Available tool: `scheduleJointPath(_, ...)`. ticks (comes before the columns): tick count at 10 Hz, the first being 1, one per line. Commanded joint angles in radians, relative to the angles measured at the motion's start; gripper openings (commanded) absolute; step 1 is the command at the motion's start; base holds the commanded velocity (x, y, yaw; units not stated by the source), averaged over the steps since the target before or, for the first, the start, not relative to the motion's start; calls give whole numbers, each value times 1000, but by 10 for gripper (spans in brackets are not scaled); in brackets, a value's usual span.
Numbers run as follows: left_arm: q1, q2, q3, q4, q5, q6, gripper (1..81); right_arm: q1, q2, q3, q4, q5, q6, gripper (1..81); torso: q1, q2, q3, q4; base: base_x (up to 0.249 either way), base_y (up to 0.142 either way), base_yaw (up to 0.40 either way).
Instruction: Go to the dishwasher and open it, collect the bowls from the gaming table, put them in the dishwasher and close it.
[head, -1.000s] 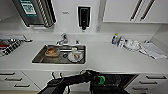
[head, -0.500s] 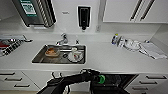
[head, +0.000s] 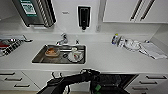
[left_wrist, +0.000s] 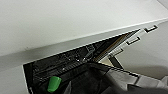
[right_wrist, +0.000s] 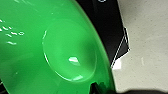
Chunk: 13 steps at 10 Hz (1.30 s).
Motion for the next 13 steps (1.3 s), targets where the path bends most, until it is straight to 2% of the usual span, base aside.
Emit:
scheduleJointPath(1,-154,76,39,5,12,2,811,22,17,23,-21,-46,-12,10,0,0,0,0,0,0,0)
scheduleJointPath(4,-151,76,75,-6,10,-1,811,21,16,23,-20,-46,-12,10,0,0,0,0,0,0,0)
scheduleJointPath(5,-151,76,114,-23,10,-5,811,18,13,24,-20,-46,-12,10,0,0,0,0,0,0,0)
scheduleJointPath(7,-138,-31,266,-71,10,-5,811,22,-27,70,-15,-43,2,10,0,0,0,0,0,0,0)
scheduleJointPath(10,-52,-232,434,-71,13,-5,811,38,-143,223,3,-27,25,10,0,0,0,0,0,0,0)
scheduleJointPath(13,120,-390,525,-58,9,5,811,74,-236,310,5,-29,66,10,0,0,0,0,0,0,0)
